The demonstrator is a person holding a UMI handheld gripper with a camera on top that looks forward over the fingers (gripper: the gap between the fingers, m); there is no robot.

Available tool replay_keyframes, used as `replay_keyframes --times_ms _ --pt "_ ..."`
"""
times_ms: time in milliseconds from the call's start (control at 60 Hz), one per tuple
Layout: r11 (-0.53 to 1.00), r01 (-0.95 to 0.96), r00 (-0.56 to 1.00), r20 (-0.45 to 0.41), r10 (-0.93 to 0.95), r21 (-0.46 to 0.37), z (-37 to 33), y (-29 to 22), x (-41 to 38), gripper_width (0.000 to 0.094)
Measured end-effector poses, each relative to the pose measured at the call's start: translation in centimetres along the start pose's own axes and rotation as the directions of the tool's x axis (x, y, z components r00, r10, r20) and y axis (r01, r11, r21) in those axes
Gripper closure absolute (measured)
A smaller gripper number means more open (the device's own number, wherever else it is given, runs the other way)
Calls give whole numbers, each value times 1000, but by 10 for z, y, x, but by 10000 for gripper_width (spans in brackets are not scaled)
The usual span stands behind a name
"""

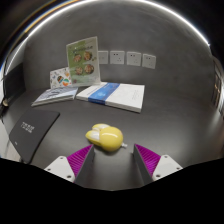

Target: Arrange mouse

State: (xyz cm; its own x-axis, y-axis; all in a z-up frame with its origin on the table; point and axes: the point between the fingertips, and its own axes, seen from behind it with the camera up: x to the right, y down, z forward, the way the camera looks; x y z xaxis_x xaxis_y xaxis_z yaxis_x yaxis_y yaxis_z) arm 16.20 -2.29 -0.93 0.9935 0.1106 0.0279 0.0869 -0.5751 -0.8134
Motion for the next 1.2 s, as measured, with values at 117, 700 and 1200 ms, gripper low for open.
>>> replay_keyframes --times_ms 117,700,1200 --pt "1000 -5 999 49 6 -23 26 -17 9 81" --pt "998 -44 999 -11 43 -39 61 -41 6 563" --pt "985 -104 992 -51 112 138 -21 -111 -306 569"
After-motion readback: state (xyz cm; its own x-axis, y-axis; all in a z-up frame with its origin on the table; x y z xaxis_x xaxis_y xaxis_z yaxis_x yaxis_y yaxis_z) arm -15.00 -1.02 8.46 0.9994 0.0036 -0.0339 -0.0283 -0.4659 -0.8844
